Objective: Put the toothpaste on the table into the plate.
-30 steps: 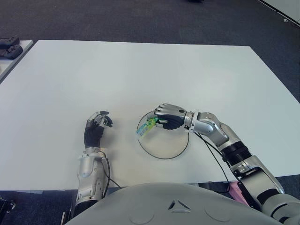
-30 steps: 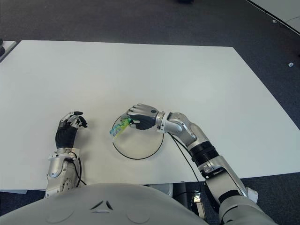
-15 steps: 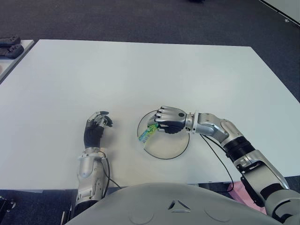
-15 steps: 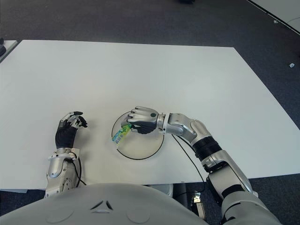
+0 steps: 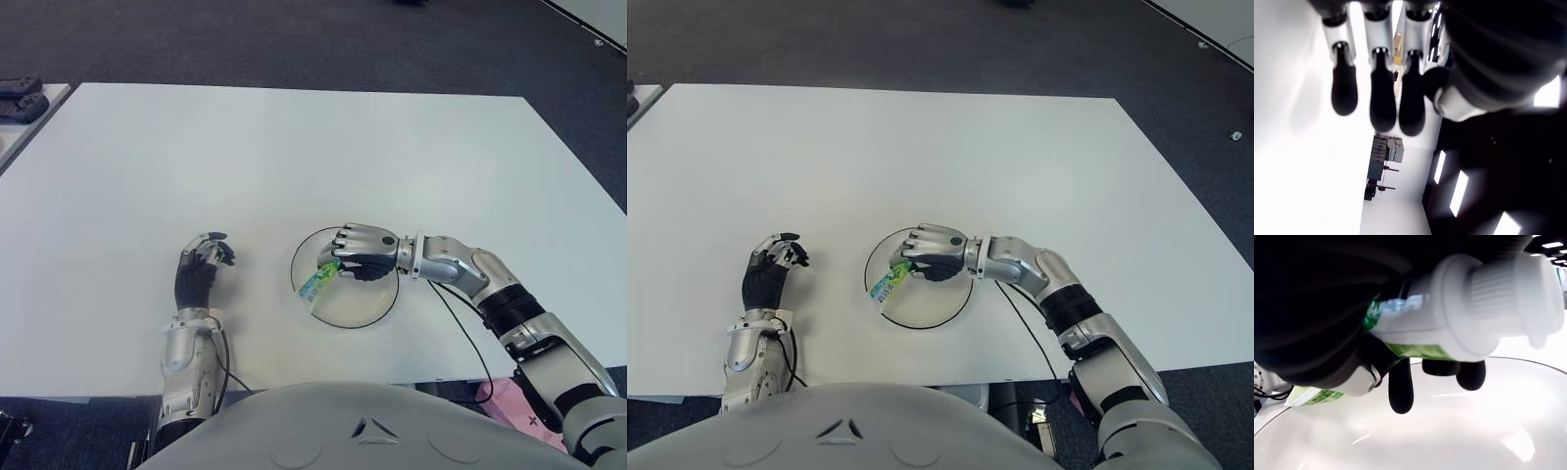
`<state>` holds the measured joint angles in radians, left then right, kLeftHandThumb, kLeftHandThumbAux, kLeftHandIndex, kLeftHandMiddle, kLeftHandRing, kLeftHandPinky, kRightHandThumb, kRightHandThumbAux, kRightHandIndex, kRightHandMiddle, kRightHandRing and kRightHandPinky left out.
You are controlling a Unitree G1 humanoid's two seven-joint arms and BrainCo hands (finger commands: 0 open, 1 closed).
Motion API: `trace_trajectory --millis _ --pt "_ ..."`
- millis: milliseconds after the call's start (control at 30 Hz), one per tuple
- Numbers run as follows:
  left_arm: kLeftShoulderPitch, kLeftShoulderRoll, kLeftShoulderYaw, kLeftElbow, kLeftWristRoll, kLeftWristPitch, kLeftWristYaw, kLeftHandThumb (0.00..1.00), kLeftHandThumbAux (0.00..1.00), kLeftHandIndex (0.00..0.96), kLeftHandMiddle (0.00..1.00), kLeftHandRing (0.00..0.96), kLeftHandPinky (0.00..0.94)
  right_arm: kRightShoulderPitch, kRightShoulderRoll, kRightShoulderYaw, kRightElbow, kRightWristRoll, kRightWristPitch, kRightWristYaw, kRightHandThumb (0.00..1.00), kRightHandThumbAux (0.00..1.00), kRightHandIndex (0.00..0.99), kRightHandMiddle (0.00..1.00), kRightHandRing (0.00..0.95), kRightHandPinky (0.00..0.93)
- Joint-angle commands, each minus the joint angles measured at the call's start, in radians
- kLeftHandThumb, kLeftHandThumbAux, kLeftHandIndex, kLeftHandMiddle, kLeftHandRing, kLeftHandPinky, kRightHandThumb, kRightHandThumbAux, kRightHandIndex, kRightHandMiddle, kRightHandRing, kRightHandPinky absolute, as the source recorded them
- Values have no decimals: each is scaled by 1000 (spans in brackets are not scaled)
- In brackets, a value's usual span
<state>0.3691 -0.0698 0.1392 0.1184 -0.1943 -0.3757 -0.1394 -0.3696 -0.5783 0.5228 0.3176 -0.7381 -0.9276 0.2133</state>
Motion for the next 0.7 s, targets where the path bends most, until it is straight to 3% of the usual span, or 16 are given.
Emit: trace_trajectory --millis 33,167,300,500,700 --pt "-9 0 -3 13 5 12 9 705 717 435 607 591 591 -7 -15 -2 -14 -30 21 15 437 475 238 269 288 326" --pt "-11 2 -3 16 9 12 11 704 717 435 609 591 586 24 -28 -24 -44 -46 28 -20 349 416 78 80 89 146" --pt "-13 4 -2 20 7 12 9 703 717 435 611 589 580 50 -46 -52 -78 -75 27 -67 320 374 20 21 23 41" --pt "-15 3 -2 22 3 11 7 703 718 435 609 589 583 48 -66 -74 -89 -83 11 -104 334 341 2 2 2 4" --pt "-17 7 0 24 9 15 12 704 717 435 607 590 583 56 -75 -88 -89 -20 13 -76 346 355 0 0 0 0"
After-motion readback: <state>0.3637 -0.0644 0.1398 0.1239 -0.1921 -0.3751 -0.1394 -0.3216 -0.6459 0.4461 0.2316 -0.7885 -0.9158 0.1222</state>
